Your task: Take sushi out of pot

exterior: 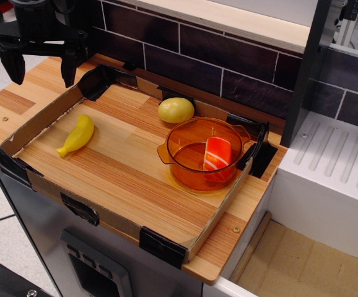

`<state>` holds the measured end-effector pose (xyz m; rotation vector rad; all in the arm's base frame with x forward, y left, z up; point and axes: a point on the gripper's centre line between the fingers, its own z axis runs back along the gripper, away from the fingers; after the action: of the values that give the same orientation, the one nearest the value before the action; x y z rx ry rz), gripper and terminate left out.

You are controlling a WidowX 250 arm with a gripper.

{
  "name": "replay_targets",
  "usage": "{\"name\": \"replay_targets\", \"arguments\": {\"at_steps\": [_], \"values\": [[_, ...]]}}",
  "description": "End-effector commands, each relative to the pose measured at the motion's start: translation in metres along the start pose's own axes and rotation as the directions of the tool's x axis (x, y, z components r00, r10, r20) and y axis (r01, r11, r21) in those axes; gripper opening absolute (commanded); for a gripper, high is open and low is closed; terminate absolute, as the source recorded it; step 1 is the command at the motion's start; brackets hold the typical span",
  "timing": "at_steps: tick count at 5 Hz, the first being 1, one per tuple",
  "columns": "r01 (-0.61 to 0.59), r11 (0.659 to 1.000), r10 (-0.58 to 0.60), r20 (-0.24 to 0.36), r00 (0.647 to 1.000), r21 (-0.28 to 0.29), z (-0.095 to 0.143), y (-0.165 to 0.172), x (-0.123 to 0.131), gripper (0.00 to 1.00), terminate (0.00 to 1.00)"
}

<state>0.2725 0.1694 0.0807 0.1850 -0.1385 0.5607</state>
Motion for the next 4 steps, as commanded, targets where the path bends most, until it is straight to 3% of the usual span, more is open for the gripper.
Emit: {"name": "replay_targets", "arguments": {"at_steps": [1,4], "values": [[0.0,1.0,0.0,0.0,1.0,0.0,0.0,0.0,0.0,1.0,0.0],[-0.004,0.989,-0.006,-0.067,0.998,-0.149,0.052,-0.078,-0.019,1.0,0.0]]}}
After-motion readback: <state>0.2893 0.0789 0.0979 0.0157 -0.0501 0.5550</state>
